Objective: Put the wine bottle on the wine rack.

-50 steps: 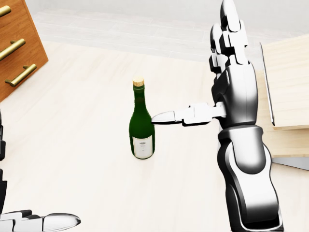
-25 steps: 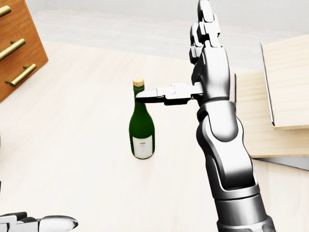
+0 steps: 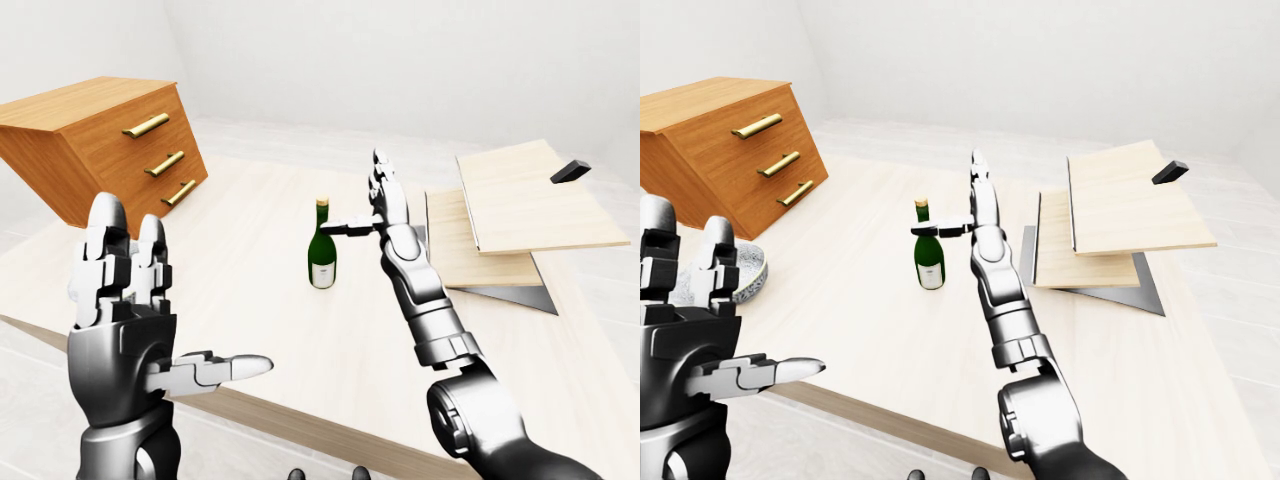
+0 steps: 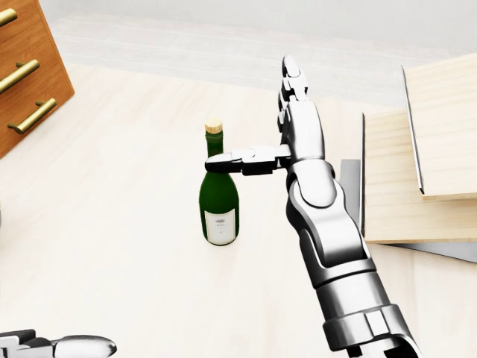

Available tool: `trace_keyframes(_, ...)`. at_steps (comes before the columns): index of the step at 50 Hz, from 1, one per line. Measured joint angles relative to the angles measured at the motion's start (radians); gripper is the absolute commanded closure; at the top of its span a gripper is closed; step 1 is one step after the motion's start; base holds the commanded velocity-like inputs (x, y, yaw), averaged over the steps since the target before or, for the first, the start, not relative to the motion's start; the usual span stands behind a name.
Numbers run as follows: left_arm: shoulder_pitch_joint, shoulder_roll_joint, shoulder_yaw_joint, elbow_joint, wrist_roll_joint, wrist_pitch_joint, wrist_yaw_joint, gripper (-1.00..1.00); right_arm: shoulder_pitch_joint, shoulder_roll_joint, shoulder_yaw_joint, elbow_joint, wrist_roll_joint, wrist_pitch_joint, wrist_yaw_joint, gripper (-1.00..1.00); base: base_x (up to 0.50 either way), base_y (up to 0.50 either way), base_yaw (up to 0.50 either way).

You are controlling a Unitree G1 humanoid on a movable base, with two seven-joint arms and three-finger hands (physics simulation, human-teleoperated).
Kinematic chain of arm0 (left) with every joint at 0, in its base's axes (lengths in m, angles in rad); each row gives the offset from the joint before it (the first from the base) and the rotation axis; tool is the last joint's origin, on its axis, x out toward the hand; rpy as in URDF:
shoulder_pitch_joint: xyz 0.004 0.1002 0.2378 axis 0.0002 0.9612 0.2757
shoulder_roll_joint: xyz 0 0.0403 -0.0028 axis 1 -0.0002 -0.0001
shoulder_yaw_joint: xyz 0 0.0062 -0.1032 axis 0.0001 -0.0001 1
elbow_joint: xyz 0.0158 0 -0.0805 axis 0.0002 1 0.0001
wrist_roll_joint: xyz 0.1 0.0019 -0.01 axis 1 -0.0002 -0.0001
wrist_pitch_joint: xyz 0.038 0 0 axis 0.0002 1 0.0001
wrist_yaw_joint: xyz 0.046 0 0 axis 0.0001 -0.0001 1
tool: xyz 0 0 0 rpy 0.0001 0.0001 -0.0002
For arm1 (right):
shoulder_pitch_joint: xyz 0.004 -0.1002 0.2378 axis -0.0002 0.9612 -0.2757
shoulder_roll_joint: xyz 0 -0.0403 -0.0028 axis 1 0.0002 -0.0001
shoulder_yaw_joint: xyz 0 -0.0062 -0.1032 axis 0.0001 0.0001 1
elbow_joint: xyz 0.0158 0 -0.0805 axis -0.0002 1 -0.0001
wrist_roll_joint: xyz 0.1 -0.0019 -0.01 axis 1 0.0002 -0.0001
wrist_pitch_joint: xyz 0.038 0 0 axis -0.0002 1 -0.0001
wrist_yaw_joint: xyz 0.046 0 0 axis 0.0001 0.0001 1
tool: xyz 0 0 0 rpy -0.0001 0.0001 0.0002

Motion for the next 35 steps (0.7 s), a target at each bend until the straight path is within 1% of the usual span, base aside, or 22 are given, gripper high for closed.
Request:
trace_keyframes(18,0.006,-0.005,-0.003,0.013,0.006,0.000,-0.004,-1.00,-0.047,-0.002,-0.003,0.136,0.000,0.000,-0.010,-1.00,0.00,0.00,0.00)
trace_keyframes(35,0.015,-0.007,-0.002,0.041,0.006,0.000,-0.006,-1.00,-0.104,0.003,-0.009,0.317,0.001,0.000,-0.018,-1.00,0.00,0.00,0.00)
